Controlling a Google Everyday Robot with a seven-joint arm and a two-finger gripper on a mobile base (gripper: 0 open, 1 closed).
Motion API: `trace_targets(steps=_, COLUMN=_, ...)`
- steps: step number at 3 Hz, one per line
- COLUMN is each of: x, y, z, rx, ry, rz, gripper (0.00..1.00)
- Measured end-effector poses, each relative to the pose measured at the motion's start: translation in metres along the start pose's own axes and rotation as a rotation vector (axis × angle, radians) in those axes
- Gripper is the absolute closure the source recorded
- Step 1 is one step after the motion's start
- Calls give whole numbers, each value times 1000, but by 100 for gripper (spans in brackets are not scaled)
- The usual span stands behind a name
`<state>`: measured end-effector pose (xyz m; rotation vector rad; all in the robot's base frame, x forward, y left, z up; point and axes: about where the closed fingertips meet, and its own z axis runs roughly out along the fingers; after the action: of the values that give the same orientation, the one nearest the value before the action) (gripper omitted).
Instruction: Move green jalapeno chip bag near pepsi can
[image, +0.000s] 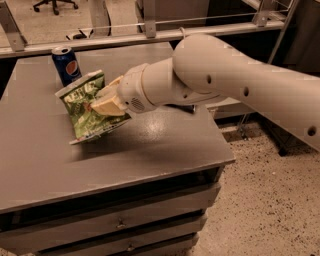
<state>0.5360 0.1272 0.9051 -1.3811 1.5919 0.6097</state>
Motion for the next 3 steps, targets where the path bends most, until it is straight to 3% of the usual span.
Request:
trace_targets(steps=1, x=-11, y=-35, z=-16, rx=96, ry=15, rz=-49, gripper=100)
trace_targets(steps=2, x=-18, y=-90, z=-38, rx=203, ry=21, rz=-103, gripper=100)
trace_targets(steps=3, x=-18, y=-144, z=-54, rx=294, ry=6, rz=-117, gripper=100)
